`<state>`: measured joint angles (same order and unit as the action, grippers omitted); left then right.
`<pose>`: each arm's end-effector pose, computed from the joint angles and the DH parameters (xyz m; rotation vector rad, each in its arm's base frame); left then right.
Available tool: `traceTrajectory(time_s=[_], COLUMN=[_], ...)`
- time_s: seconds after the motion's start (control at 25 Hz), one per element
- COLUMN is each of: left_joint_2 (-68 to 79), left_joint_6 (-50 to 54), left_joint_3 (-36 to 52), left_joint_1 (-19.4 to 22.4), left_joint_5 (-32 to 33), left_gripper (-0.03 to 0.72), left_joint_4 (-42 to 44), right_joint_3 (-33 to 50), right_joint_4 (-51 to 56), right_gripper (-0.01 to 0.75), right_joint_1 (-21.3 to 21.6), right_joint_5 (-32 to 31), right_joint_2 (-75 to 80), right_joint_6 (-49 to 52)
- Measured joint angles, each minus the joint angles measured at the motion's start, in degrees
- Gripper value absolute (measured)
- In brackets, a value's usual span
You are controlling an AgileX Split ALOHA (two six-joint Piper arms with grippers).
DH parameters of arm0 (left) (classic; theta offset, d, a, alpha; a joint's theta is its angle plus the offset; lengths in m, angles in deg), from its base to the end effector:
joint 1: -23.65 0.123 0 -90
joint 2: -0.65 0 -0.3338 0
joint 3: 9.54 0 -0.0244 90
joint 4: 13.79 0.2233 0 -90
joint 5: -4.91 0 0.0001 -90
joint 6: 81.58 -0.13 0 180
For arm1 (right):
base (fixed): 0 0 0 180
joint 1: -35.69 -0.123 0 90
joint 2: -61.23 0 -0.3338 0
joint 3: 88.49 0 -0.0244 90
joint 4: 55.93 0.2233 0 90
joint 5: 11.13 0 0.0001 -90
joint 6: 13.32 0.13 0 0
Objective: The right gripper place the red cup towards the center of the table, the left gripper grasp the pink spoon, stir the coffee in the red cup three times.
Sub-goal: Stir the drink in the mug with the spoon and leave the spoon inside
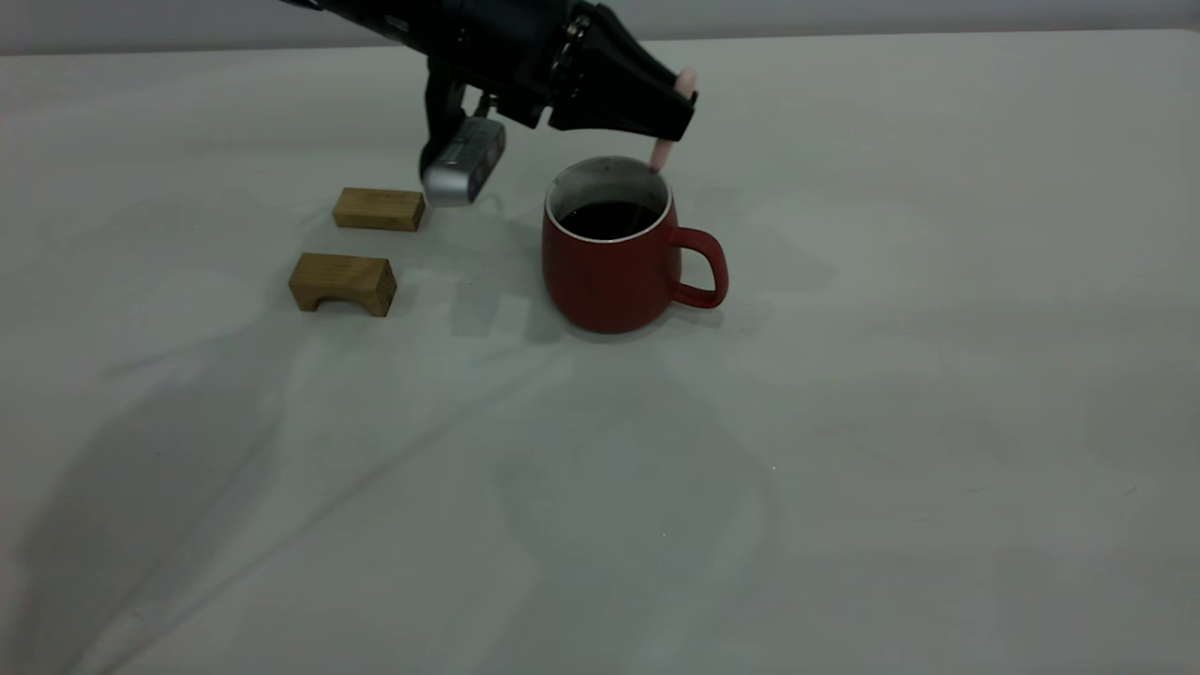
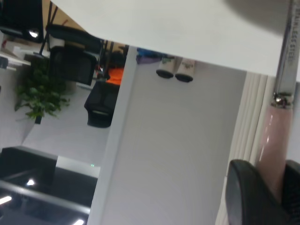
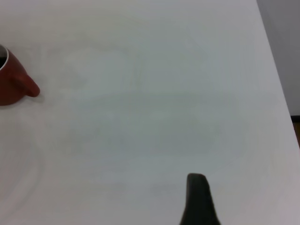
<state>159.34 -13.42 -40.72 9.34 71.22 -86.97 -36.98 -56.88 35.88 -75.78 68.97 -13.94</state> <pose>0.4789 -0.2398 0.0686 1.5895 -1.4430 0.8109 -0.0435 -0.0018 0.2305 -0.0072 2.1625 -0.0284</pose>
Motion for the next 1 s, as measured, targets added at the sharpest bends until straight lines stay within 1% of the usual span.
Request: traceTrajectory(time_s=[0.08, 0.16, 0.28, 0.4, 0.52, 0.76, 0.88, 1.0], left_joint_2=[0.00, 0.00, 0.04, 0.35, 1.15, 1.39, 1.33, 1.07], left_joint_6=[-1.18, -4.67, -8.43, -9.04, -7.57, -2.38, -1.98, -3.26], left_joint_3=[0.00, -0.02, -0.02, -0.02, -0.06, -0.06, -0.06, -0.06], left_joint_1=[0.57, 1.03, 1.15, 0.59, -0.19, -0.35, 0.63, 1.68], left_joint_5=[-0.43, -1.43, -2.22, -2.05, -0.59, 0.10, 0.18, 0.25], left_gripper=[0.166, 0.166, 0.166, 0.166, 0.166, 0.166, 0.166, 0.166], left_joint_4=[0.67, 0.60, -1.96, -5.57, -6.42, -1.46, 1.30, 1.68], right_joint_3=[0.00, 0.00, 0.00, 0.00, 0.00, 0.00, 0.00, 0.00], right_joint_4=[0.00, 0.00, 0.00, 0.00, 0.00, 0.00, 0.00, 0.00], right_gripper=[0.584, 0.584, 0.584, 0.584, 0.584, 0.584, 0.584, 0.584], right_joint_1=[0.00, 0.00, 0.00, 0.00, 0.00, 0.00, 0.00, 0.00], right_joint_5=[0.00, 0.00, 0.00, 0.00, 0.00, 0.00, 0.00, 0.00], right_joint_2=[0.00, 0.00, 0.00, 0.00, 0.00, 0.00, 0.00, 0.00], right_joint_6=[0.00, 0.00, -0.01, -0.01, -0.01, -0.01, -0.01, -0.01])
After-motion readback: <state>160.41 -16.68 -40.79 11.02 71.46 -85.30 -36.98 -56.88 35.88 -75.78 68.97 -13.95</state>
